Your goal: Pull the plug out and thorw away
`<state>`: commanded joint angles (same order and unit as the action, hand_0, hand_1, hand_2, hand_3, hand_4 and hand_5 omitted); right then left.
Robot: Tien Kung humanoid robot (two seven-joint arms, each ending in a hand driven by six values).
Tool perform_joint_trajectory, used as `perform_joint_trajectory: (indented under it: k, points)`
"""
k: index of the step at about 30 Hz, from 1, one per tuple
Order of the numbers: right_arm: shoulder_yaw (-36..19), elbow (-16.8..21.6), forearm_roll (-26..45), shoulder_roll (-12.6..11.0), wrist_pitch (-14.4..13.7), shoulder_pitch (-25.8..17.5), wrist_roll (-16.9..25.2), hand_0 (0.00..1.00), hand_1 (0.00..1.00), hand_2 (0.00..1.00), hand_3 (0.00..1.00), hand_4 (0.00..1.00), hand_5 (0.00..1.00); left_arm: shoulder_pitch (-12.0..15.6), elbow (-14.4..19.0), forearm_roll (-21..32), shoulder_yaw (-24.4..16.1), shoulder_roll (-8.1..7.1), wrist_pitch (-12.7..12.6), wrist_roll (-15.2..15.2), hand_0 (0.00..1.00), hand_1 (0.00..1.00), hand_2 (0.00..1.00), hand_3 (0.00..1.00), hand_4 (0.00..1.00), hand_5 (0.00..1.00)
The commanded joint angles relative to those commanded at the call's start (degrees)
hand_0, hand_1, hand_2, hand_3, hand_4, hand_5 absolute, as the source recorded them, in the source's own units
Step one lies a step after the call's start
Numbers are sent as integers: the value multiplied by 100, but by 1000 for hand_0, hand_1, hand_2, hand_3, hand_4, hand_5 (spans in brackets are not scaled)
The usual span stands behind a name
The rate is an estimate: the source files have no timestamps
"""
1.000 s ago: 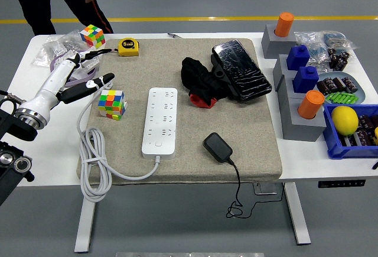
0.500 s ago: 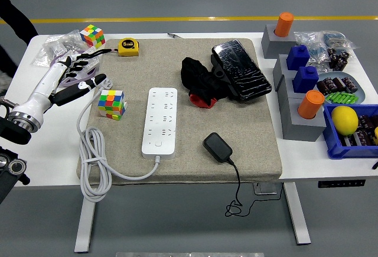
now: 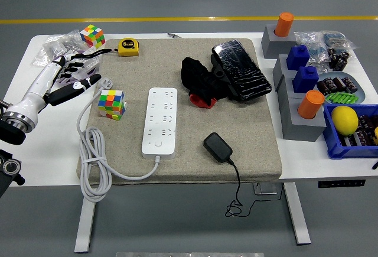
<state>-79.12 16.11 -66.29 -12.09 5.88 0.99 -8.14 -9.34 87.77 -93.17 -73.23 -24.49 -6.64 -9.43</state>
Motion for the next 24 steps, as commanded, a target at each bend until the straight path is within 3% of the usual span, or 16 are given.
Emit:
perform_joint_trajectory:
  k: [15,24]
  points:
    - [162,-8,35,-35,2,62,-10,621,671,693,617,968,419,-54,17,31,-5,-46,44,-11,707,754,774,871,998,779]
    - [313,-6,37,-47,2,100,-16,621,670,693,616,968,419,-58,28,67,-14,-147,130,-78,702,750,762,869,998,779]
